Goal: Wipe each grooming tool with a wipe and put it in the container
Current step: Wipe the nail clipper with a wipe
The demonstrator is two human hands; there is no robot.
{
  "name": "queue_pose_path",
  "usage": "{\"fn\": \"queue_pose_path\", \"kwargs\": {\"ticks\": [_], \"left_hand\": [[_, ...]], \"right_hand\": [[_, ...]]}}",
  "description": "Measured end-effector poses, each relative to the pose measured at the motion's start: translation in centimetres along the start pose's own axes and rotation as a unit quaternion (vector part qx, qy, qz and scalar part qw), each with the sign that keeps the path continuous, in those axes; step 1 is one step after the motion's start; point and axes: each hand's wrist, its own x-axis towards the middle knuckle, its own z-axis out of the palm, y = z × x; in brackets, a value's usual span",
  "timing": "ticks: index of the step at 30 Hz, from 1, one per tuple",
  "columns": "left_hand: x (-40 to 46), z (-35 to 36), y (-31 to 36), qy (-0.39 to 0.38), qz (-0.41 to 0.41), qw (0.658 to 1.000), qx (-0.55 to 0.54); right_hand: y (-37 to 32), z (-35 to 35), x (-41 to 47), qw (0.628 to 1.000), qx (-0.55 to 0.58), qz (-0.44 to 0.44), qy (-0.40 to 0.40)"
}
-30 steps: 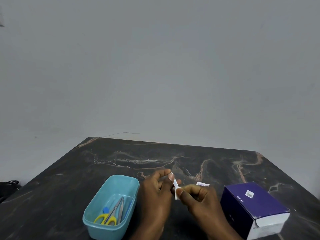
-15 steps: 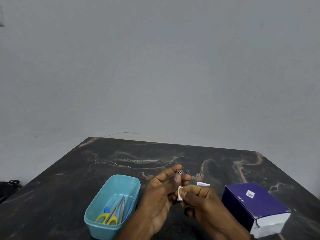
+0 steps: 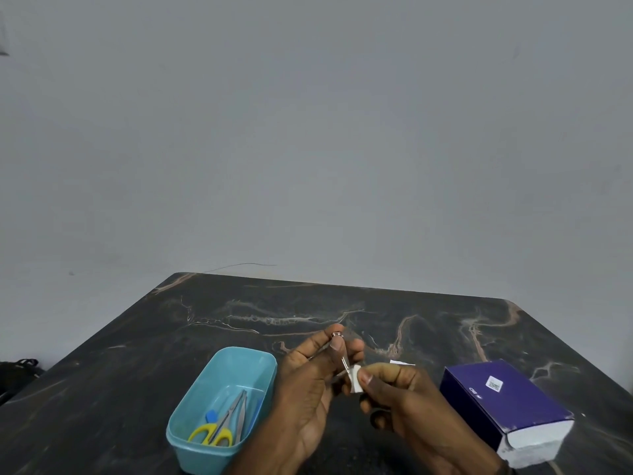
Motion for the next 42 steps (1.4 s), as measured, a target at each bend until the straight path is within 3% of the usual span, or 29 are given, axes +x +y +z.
{"fn": "queue_pose_path", "kwargs": {"ticks": [21,28,35,42], "left_hand": [[-0.28,0.30,-0.50,-0.039,-0.009,0.997,0.073],[-0.26,0.20,-0.57,-0.010,0.001,0.995,0.097],[-0.44,0.26,-0.50,-0.011,-0.011,0.995,0.103],[-0.38,0.16,-0.20,0.023,0.014,0.995,0.096]], "right_hand": [[-0.49,0.44,-0.25,1.000,0.029,-0.007,0.010],[-0.22,0.45,-0.23,1.000,-0.008,-0.004,-0.012],[-0.44,0.20,-0.30,1.000,0.027,-0.011,0.007],[-0.27,0.50,-0.33,0.999,0.005,0.011,-0.032]]}}
